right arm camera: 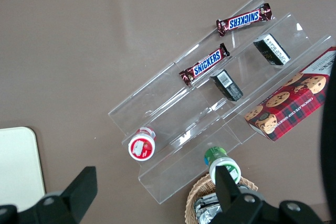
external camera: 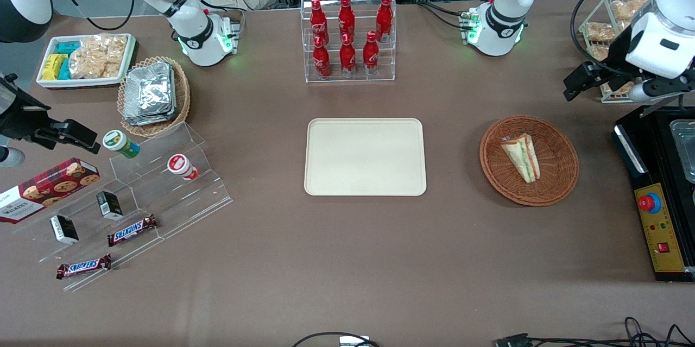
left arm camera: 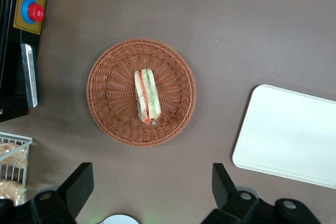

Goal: Place sandwich from basket to tray
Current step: 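Move the left gripper over the wrapped sandwich in the wicker basket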

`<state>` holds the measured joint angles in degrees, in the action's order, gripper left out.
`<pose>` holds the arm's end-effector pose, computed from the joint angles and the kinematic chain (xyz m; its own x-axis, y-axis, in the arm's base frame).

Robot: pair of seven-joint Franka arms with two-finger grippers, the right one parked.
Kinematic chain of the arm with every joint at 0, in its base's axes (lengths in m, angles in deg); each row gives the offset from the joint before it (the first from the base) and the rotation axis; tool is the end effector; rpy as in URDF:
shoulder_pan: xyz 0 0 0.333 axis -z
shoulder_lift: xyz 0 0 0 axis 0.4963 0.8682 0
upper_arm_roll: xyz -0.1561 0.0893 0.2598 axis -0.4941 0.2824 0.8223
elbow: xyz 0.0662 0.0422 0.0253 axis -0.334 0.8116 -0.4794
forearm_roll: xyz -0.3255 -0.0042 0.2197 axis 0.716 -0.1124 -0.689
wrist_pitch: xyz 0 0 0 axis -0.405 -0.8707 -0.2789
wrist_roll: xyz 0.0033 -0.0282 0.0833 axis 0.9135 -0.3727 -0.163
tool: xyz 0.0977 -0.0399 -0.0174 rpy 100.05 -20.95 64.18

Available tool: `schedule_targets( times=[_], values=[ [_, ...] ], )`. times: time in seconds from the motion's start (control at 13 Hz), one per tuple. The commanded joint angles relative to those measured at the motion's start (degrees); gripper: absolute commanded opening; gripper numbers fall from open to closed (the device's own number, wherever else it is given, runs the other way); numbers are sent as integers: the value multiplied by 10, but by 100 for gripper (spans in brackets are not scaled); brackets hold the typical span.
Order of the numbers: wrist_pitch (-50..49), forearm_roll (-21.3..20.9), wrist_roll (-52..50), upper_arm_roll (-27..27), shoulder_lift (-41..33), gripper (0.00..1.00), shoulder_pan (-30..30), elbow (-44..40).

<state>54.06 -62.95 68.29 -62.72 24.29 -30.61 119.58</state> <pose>0.4938 -0.0447 0.6228 0.9759 0.2169 -0.0220 0.2169 -0.9762 -0.0043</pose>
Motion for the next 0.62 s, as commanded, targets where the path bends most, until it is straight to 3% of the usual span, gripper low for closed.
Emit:
schedule_targets(
  times=[0.0, 0.23, 0.54],
  values=[
    [-15, 2, 32, 5, -7, 100, 0, -19],
    [-25, -4, 36, 5, 7, 100, -3, -37],
    [19, -17, 16, 6, 6, 100, -3, 50]
  ],
)
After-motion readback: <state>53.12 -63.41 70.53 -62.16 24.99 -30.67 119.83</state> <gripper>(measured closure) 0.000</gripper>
